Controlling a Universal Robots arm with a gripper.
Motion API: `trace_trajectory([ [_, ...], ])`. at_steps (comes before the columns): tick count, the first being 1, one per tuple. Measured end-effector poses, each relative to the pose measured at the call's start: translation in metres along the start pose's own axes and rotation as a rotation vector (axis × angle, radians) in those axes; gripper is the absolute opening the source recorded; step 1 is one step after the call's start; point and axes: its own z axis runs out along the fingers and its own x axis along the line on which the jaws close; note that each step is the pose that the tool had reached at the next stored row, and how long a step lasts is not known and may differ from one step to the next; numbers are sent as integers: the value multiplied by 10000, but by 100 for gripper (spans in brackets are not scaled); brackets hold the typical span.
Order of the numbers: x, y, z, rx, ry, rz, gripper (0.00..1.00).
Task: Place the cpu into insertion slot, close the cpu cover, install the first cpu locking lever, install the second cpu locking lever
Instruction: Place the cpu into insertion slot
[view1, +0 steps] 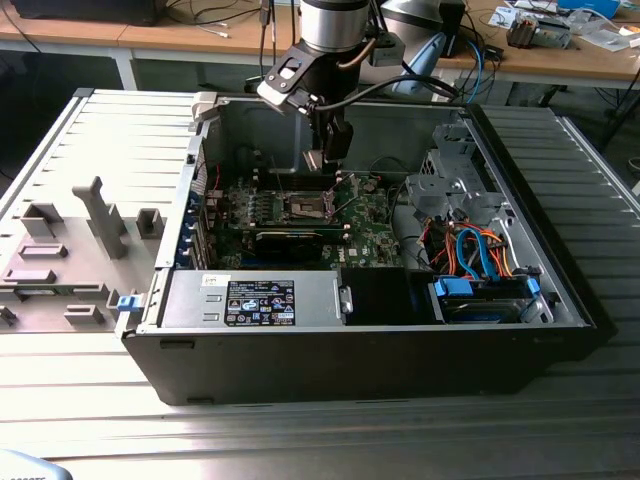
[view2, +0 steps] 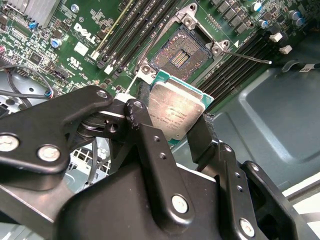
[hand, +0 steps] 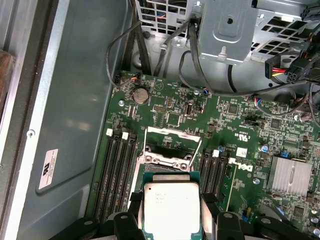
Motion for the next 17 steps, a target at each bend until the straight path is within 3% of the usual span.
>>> trace_trajectory([
  [17, 0, 0, 5, -2, -4, 125, 55],
])
